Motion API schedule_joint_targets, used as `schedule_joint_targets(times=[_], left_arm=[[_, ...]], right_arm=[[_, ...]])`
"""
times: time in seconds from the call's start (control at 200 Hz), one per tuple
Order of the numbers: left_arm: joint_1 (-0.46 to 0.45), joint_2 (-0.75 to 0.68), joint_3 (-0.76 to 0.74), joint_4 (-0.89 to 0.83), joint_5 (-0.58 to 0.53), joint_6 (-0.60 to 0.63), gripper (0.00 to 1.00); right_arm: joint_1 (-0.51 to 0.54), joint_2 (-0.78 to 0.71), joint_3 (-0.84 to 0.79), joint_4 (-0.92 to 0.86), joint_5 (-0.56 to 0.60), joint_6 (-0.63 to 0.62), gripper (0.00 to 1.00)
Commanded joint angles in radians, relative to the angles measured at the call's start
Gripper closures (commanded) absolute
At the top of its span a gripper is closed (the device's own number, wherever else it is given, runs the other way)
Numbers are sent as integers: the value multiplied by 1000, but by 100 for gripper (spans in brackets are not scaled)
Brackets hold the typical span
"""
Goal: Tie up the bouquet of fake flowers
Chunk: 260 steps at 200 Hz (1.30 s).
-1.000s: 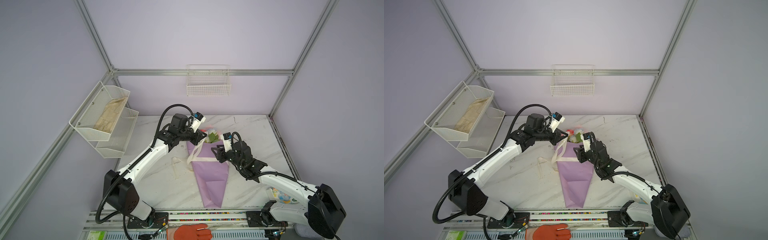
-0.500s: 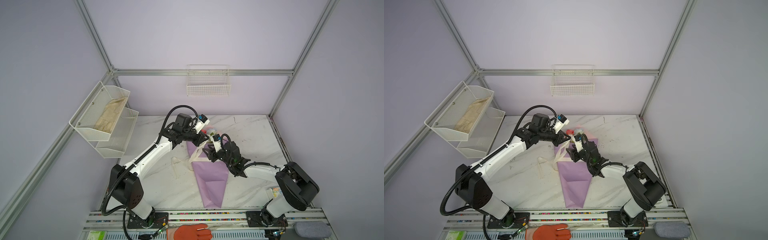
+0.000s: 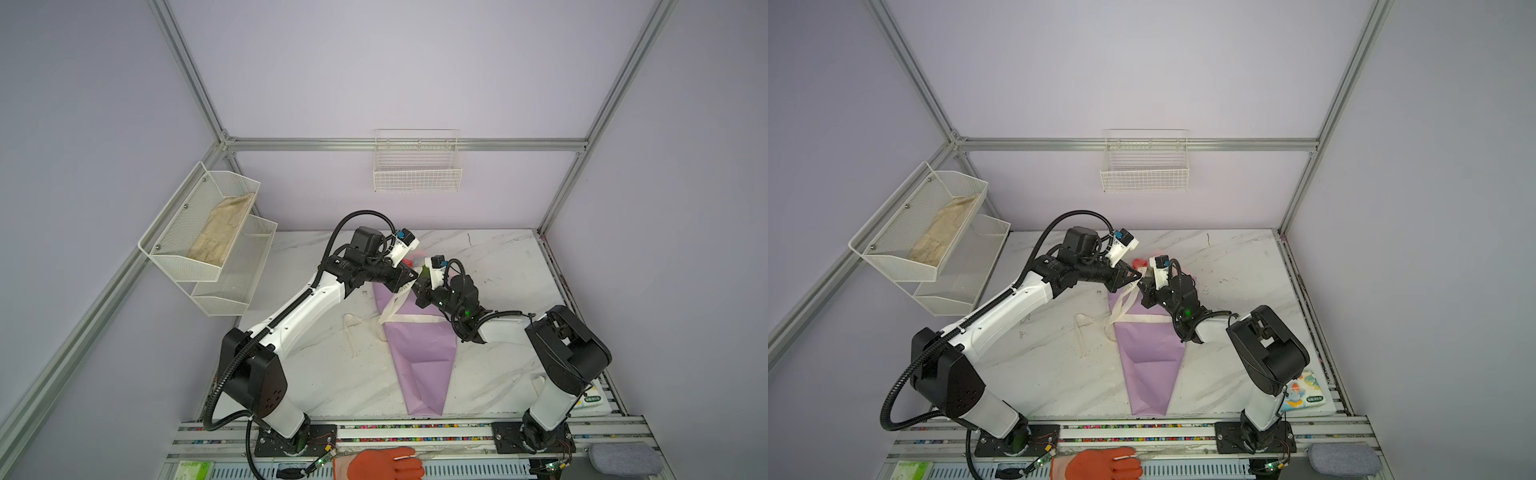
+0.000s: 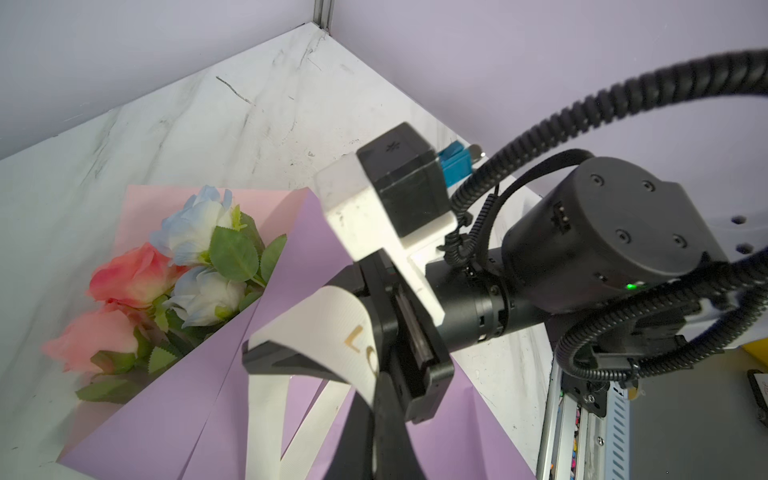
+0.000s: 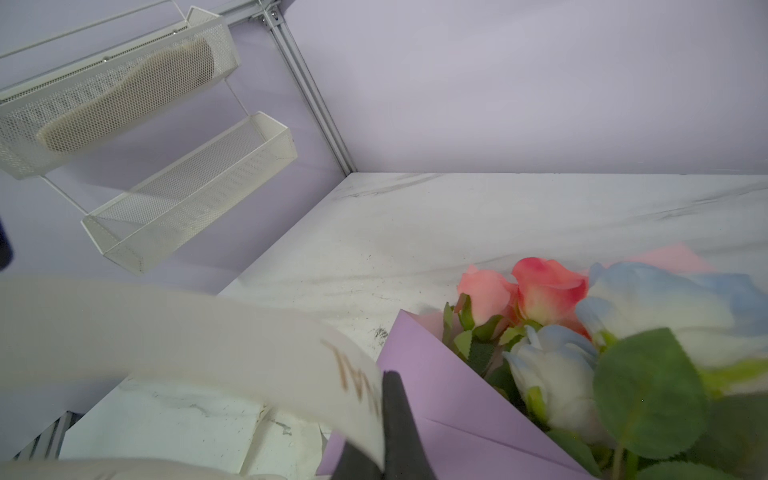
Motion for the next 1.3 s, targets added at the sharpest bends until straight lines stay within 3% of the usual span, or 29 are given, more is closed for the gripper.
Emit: schedule_joint_targets(times=[0.0, 0.125, 0.2, 0.375, 0.51, 0.635, 0.875, 0.96, 1.295], left_arm=[[-2, -15, 51, 26, -106, 16, 100], [-3, 11, 27, 21, -205, 29, 97], [-3, 47, 18, 21, -190, 43, 92], [-8, 176, 60, 1, -140, 37, 79], [-33, 256, 101, -58, -150, 102, 49], [-65, 283, 102, -99, -166, 187, 39], [-111, 297, 61, -118, -237, 331, 32], [-135, 314, 59, -122, -317, 367, 32], [-156, 379, 78, -167, -418, 415, 33]], right_arm=[[-18, -118, -47, -10, 74, 41, 100], [-49, -263, -13, -411, 355, 12, 100], [-85, -331, 3, -574, 427, 22, 100], [-102, -388, 51, -743, 413, -35, 100], [-104, -319, 144, -858, 403, -29, 100], [-106, -286, 191, -889, 378, -23, 100], [-105, -280, 218, -901, 326, 7, 100], [-106, -286, 224, -901, 311, 15, 100], [-107, -324, 231, -888, 260, 43, 100]])
